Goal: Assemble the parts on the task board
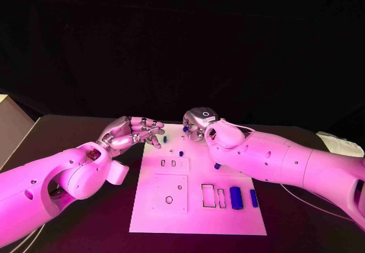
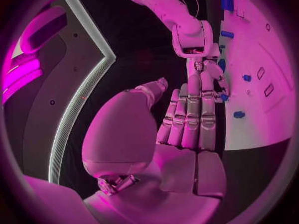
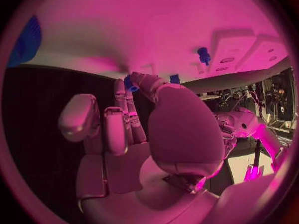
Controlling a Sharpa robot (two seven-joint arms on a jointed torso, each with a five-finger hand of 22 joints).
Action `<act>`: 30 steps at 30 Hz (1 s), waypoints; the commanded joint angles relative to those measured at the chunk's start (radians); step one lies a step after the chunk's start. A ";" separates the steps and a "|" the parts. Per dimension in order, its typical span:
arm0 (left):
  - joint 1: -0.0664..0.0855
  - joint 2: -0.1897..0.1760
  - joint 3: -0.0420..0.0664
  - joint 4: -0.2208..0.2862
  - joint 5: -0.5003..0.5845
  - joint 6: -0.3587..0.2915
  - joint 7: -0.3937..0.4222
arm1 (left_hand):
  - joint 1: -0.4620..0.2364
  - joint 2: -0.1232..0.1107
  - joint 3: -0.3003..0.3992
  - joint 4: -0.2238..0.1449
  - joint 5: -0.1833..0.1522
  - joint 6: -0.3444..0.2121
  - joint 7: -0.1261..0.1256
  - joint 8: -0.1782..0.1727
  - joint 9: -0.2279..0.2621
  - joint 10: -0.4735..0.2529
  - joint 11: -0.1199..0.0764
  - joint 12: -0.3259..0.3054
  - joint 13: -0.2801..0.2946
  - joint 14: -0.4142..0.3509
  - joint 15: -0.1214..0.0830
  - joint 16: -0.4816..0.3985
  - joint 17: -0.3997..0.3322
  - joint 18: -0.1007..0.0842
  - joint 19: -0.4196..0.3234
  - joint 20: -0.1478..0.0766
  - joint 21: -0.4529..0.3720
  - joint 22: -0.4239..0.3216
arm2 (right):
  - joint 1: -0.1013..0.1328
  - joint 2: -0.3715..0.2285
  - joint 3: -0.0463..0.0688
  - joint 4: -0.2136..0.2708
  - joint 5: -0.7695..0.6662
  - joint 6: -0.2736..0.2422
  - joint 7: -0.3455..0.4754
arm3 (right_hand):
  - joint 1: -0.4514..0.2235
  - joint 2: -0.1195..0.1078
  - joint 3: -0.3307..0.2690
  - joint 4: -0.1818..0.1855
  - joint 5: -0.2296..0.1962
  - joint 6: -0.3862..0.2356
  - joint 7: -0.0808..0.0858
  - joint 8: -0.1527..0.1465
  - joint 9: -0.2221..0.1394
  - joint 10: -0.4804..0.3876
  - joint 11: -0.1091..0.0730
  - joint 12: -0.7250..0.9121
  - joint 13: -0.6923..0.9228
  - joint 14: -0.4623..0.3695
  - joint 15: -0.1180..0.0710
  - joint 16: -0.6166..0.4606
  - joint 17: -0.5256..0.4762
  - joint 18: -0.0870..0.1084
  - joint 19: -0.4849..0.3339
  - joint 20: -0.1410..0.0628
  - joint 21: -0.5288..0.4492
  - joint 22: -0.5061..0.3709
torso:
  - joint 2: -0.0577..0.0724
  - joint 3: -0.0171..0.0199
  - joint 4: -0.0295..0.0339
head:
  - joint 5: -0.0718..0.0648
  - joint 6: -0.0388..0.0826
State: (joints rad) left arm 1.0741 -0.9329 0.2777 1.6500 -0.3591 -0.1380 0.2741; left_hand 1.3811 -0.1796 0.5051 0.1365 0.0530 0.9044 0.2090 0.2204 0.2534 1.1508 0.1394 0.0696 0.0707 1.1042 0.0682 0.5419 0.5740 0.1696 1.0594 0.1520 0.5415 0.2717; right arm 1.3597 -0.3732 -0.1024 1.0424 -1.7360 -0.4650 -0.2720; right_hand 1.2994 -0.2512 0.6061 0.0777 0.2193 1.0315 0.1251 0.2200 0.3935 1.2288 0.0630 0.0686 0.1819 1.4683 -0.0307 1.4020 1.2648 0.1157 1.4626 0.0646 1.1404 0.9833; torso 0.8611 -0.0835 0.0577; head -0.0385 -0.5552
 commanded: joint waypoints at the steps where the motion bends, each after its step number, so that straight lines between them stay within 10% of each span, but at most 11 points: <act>1: 0.000 0.001 0.001 0.001 -0.005 0.021 0.002 | -0.001 0.002 0.003 -0.001 0.000 -0.008 0.000 -0.006 0.002 -0.007 0.000 -0.006 -0.001 -0.005 -0.001 -0.007 0.001 0.007 -0.007 0.000 0.004 0.001 | 0.000 -0.003 -0.001 -0.003 0.008 0.023 0.012 | -0.021 -0.026 -0.013 0.014 -0.017 -0.051 0.010 -0.033 -0.010 -0.043 0.010 -0.008 -0.005 0.044 0.016 0.000 -0.011 -0.010 -0.005 0.008 -0.016 -0.018 | 0.000 0.0005 -0.0010 | 0.001 0.001; 7: 0.000 -0.001 0.001 0.001 -0.005 0.022 0.001 | -0.001 0.002 0.003 -0.001 0.000 -0.008 0.000 -0.006 0.002 -0.007 0.000 -0.006 -0.001 -0.005 -0.001 -0.007 0.001 0.007 -0.007 0.000 0.004 0.001 | 0.000 -0.021 -0.001 0.011 0.011 -0.010 0.008 | 0.017 -0.010 -0.194 0.032 -0.008 -0.155 -0.008 -0.100 -0.024 -0.175 0.025 -0.005 -0.023 0.015 0.027 -0.071 -0.122 0.017 -0.042 0.022 -0.156 -0.171 | 0.000 0.0007 -0.0009 | 0.002 0.002; 13: 0.000 -0.005 0.001 0.000 -0.005 0.022 -0.001 | -0.001 0.002 0.004 -0.003 0.000 -0.009 0.000 -0.007 0.003 -0.009 0.001 -0.005 -0.001 -0.006 -0.001 -0.007 0.002 0.007 -0.010 0.001 0.007 0.003 | 0.000 -0.066 -0.001 0.055 0.011 -0.038 -0.011 | 0.151 0.022 -0.435 0.161 -0.013 -0.218 -0.003 -0.141 -0.036 -0.239 0.036 0.000 -0.029 0.005 0.034 -0.123 -0.192 0.032 -0.038 0.030 -0.273 -0.284 | 0.001 0.0020 -0.0038 | 0.003 0.005; 27: 0.000 -0.011 0.001 -0.013 -0.005 0.042 0.006 | -0.001 0.000 0.003 -0.004 0.000 -0.011 0.000 -0.009 0.003 -0.011 0.001 -0.005 -0.001 -0.008 0.000 -0.008 0.002 0.007 -0.013 0.002 0.008 0.004 | 0.010 -0.296 0.011 0.268 0.241 -0.068 0.029 | 0.224 -0.002 -0.315 0.200 -0.004 -0.123 0.018 -0.098 -0.015 0.053 -0.010 0.183 0.101 0.047 -0.001 0.007 -0.001 -0.008 0.023 -0.004 -0.070 -0.034 | -0.007 0.0128 -0.0232 | 0.008 0.015; 29: 0.000 -0.011 0.001 -0.014 -0.005 0.047 0.007 | -0.001 0.000 0.003 -0.005 0.000 -0.012 0.000 -0.009 0.003 -0.012 0.001 -0.005 -0.001 -0.009 0.000 -0.009 0.003 0.007 -0.014 0.002 0.008 0.004 | 0.011 -0.326 0.012 0.285 0.292 -0.036 0.027 | 0.221 -0.018 -0.317 0.192 0.001 -0.124 0.017 -0.097 -0.014 0.103 -0.016 0.305 0.204 0.050 -0.006 0.017 0.015 -0.010 0.025 -0.008 -0.052 -0.013 | -0.008 0.0150 -0.0256 | 0.007 0.016; 30: 0.000 -0.011 0.001 -0.015 -0.005 0.050 0.008 | -0.001 0.000 0.003 -0.005 0.000 -0.012 0.000 -0.009 0.003 -0.012 0.001 -0.005 -0.001 -0.009 0.000 -0.009 0.003 0.007 -0.014 0.002 0.008 0.004 | 0.011 -0.340 0.012 0.292 0.315 -0.018 0.023 | 0.210 -0.017 -0.313 0.194 0.003 -0.140 0.017 -0.096 -0.011 0.060 -0.014 0.735 0.642 0.052 0.001 0.031 0.034 -0.015 0.024 -0.010 -0.028 0.017 | -0.008 0.0164 -0.0271 | 0.007 0.016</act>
State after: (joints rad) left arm 1.0739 -0.9442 0.2777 1.6350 -0.3602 -0.1240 0.2697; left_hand 1.3811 -0.1796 0.5051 0.1365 0.0530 0.8970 0.2090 0.2169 0.2551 1.1434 0.1394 0.0696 0.0707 1.1042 0.0681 0.5379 0.5749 0.1694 1.0522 0.1519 0.5450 0.2749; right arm 1.3705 -0.7084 -0.0905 1.3249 -1.5545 -0.5249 -0.2625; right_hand 1.5211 -0.2612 0.2918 0.2760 0.2170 0.9071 0.1436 0.1198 0.3792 1.3225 0.0482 0.4172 0.4316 1.4685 -0.0307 1.4176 1.2809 0.1155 1.4665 0.0640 1.0901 0.9723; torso 0.8548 -0.0718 0.0363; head -0.0312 -0.5401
